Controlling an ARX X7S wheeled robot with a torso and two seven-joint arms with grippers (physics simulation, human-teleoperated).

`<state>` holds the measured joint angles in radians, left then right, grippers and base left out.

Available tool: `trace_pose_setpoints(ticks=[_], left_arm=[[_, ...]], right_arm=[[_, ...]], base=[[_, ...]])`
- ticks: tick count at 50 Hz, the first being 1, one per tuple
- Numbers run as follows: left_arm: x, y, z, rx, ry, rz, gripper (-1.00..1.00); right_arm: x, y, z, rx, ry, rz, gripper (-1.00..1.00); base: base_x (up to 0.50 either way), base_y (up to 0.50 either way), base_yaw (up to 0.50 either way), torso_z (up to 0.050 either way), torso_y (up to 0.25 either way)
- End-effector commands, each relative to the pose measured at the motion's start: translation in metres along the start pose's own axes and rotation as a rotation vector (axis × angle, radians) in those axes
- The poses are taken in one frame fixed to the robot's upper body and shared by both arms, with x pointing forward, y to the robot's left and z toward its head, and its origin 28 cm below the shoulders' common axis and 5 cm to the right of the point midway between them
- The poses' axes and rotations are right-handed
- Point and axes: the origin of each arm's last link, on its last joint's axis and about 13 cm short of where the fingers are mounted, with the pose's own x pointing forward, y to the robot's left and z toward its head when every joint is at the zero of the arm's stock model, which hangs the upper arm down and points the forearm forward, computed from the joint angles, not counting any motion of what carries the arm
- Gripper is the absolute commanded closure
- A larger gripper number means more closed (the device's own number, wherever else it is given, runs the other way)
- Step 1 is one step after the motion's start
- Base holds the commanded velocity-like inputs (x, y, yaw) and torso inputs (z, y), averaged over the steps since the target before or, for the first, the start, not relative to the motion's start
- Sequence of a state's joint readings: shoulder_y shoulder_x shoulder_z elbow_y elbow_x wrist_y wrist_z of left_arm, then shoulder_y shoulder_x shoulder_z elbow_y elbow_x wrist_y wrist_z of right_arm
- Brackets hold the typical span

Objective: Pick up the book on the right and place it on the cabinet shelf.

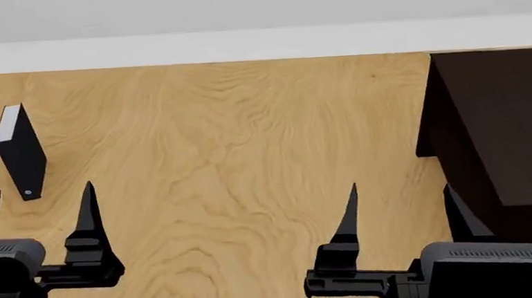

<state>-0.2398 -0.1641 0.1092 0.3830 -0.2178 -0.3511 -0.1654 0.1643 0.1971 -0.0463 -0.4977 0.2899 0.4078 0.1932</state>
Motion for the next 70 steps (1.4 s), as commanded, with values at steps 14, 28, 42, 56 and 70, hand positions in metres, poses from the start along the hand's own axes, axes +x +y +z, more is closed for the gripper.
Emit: trace_pose_setpoints(ticks=[14,28,42,56,70], left_arm=[[-0.001,0.000,0.002,-0.001,-0.004,0.000,-1.00],[0.000,0.001,0.002,-0.003,-0.003,0.003,-1.00],[0.000,0.001,0.002,-0.005,-0.001,0.004,-1.00],[-0.001,0.003,0.009,-0.026,-0.014,0.002,-1.00],[-0.003,0.007,0.015,-0.038,-0.028,0.002,-1.00]], right_arm=[[0.000,0.002,0.000,0.032,0.000,0.025,-1.00],[-0.001,0.003,0.002,0.029,-0.015,0.034,-1.00],[-0.001,0.003,0.001,0.051,-0.008,0.046,-1.00],[-0.007,0.004,0.067,-0.040,0.188,0.124,-1.00],[-0.013,-0.002,0.117,-0.159,0.531,0.299,-1.00]], base=[[0.50,0.23,0.00,0.000,0.001],[0.27,0.04,0.00,0.000,0.001],[0.17,0.00,0.00,0.000,0.001],[0.00,0.00,0.00,0.000,0.000],[0.00,0.00,0.00,0.000,0.000]])
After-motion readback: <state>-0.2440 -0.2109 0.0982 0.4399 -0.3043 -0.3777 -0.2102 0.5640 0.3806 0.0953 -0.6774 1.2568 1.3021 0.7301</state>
